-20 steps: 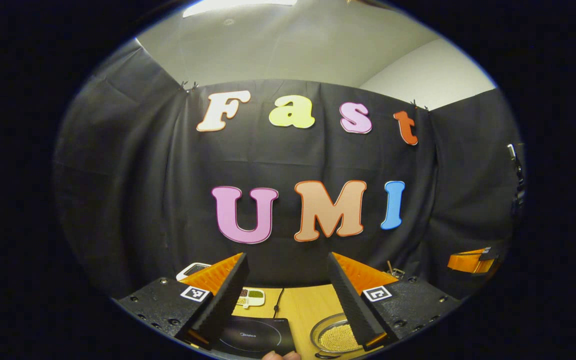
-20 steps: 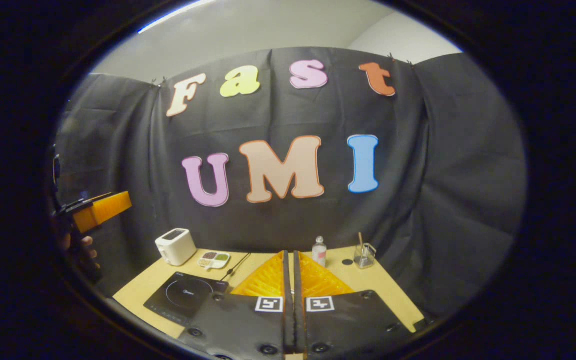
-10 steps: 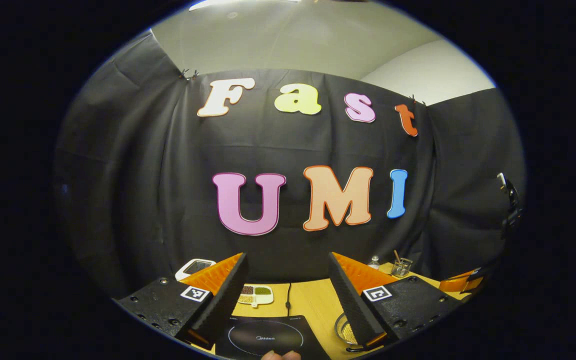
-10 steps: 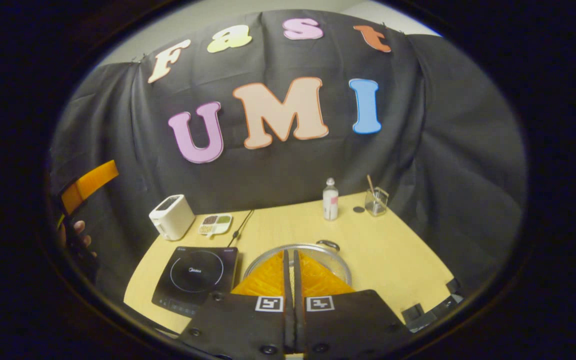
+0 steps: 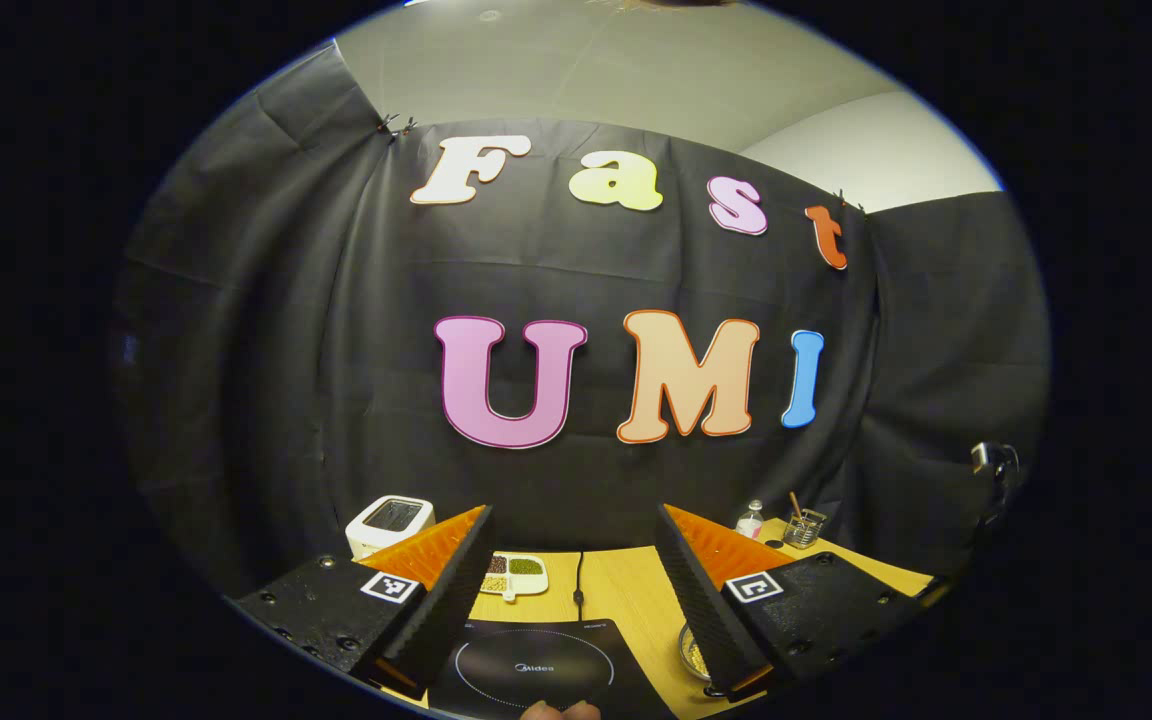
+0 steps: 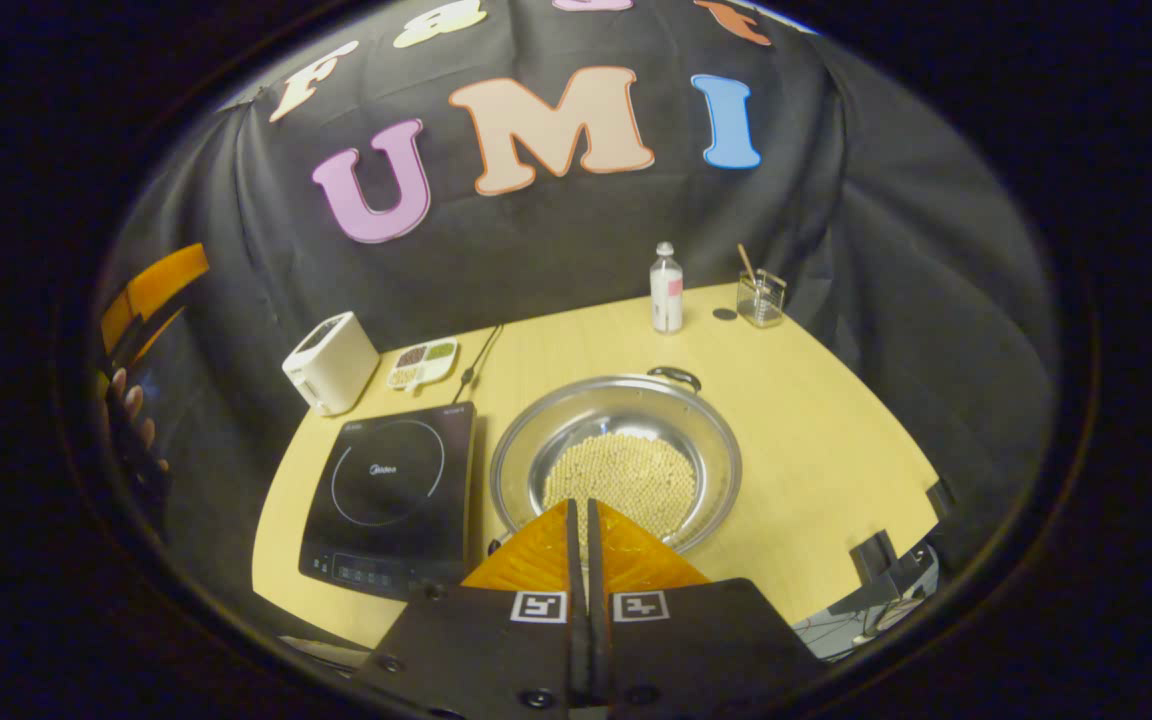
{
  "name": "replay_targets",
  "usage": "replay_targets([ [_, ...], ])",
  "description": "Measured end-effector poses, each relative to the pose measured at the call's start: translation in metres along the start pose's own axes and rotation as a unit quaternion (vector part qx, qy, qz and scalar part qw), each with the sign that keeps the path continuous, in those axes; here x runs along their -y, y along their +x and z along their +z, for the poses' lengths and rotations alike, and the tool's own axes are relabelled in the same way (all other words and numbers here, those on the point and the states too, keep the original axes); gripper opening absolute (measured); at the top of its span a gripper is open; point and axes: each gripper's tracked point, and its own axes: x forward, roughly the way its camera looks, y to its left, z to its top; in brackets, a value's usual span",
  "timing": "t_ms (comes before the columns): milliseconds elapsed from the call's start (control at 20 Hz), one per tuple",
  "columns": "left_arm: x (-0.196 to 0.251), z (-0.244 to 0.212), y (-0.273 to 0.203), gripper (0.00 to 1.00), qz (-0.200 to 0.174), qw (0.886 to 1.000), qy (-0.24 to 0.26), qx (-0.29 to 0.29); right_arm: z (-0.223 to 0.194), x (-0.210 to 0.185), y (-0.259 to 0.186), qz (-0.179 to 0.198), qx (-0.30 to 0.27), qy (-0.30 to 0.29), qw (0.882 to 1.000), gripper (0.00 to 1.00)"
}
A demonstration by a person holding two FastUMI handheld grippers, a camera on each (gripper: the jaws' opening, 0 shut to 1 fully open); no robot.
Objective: First push the handle of the pot to place it horizontally, then grasp the pot with both hands and set it on the induction cooktop.
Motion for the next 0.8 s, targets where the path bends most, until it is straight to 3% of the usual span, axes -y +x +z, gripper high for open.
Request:
replay_targets([
  [100, -0.004, -0.003, 0.002, 0.96, 0.003, 1.000, 0.000, -0.002, -0.018, 0.002, 0.007, -0.004, -0.021, -0.008, 1.000, 0.02],
  [300, -0.011, -0.007, 0.000, 0.92, 0.007, 1.000, 0.006, -0.006, -0.049, -0.002, 0.018, -0.001, -0.058, -0.016, 0.998, 0.02],
  [800, -0.025, -0.011, -0.004, 0.95, 0.018, 1.000, 0.005, -0.009, -0.105, 0.001, 0.054, -0.016, -0.127, -0.011, 0.992, 0.00],
])
